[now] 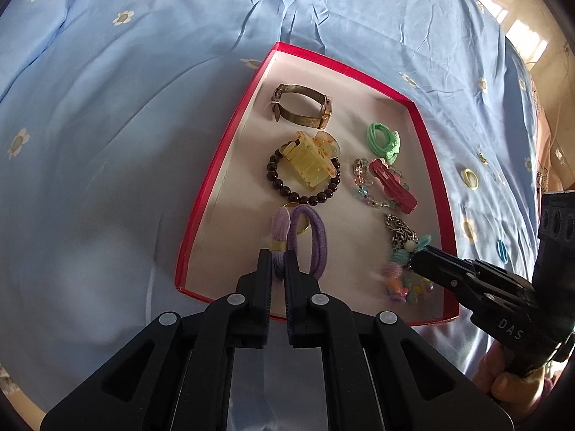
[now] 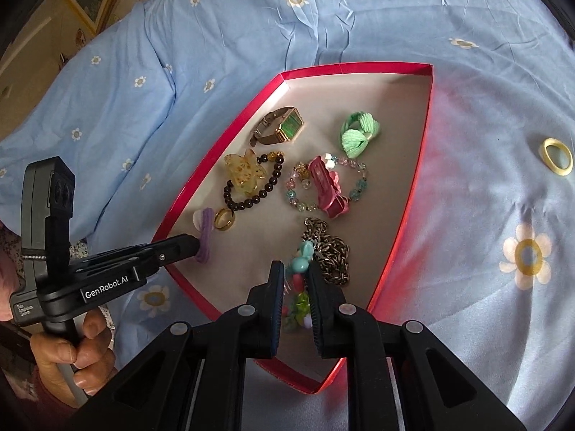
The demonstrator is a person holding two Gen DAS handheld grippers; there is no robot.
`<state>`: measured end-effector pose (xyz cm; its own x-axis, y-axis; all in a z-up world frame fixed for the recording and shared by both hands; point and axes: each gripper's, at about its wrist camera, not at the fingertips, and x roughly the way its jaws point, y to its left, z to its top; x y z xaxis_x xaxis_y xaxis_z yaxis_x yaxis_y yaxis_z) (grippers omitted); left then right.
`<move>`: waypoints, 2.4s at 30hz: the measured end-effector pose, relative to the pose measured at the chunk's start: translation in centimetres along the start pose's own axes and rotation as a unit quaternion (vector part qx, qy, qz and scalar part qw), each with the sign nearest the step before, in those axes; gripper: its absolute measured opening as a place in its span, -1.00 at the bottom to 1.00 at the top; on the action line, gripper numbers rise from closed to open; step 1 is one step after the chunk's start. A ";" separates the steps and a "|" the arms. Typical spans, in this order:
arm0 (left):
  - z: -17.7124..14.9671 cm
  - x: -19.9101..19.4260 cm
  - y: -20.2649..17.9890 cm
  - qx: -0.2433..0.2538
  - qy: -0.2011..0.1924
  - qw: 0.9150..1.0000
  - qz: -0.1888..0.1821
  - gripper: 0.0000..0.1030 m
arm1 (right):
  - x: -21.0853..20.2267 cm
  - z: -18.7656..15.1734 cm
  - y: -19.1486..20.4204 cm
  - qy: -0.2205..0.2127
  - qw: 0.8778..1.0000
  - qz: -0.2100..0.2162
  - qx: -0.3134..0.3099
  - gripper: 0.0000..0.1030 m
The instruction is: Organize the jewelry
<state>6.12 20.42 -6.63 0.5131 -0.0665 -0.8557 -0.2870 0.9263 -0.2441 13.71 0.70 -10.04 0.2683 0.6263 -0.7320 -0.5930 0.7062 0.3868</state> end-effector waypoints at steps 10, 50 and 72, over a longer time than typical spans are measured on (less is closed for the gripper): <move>0.1 0.1 0.0 -0.002 0.000 1.000 0.005 -0.68 | 0.0 0.2 0.0 0.000 1.000 -0.001 -0.004 -0.70; -2.1 -4.0 -0.1 -0.017 -0.042 0.999 -0.006 0.48 | -5.2 -1.1 0.2 -0.070 0.997 0.021 0.013 0.54; -6.4 -6.9 0.8 -0.037 -0.122 0.992 0.022 0.78 | -7.3 -5.7 0.4 -0.148 0.988 -0.030 -0.043 0.78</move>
<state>-2.84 19.21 -3.90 0.6765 0.0737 -0.7327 -0.3670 0.8964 -0.2487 7.21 -5.50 -7.71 0.5073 0.6625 -0.5512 -0.6286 0.7219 0.2892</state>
